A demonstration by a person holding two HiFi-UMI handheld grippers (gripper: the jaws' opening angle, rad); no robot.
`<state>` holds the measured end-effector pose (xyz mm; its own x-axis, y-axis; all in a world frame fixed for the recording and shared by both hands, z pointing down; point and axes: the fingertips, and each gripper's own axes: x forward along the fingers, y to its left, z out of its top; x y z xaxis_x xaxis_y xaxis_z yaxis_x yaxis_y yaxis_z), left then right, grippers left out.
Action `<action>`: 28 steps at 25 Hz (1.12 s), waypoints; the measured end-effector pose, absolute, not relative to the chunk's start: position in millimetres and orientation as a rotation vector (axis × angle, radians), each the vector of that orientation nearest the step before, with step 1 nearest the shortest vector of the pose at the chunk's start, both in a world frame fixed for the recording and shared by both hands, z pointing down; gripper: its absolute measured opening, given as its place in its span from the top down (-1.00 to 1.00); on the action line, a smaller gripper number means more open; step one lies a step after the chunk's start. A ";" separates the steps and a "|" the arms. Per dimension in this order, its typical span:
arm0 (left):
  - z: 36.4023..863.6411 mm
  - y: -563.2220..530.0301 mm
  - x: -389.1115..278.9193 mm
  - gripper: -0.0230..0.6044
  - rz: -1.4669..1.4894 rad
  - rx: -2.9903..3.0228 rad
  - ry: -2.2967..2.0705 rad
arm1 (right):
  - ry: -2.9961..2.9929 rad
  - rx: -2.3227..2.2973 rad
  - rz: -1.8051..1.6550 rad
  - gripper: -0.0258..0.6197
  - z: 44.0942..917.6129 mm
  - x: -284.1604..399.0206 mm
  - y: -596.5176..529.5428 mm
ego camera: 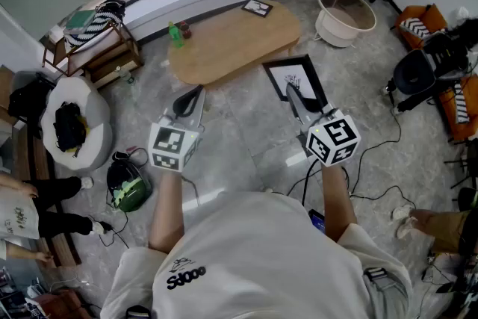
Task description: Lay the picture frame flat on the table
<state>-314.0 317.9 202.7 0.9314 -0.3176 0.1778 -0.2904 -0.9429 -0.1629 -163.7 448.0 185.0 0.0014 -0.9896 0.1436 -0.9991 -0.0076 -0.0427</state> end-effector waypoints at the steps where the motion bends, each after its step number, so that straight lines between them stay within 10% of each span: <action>1: 203.6 320.0 -311.7 0.89 -0.307 -2.954 0.468 | -2.163 2.170 0.206 0.86 185.6 -161.0 449.7; 28: 229.6 395.0 -244.0 0.89 -0.407 -2.969 0.605 | -2.282 2.145 0.252 0.85 202.9 -71.2 512.2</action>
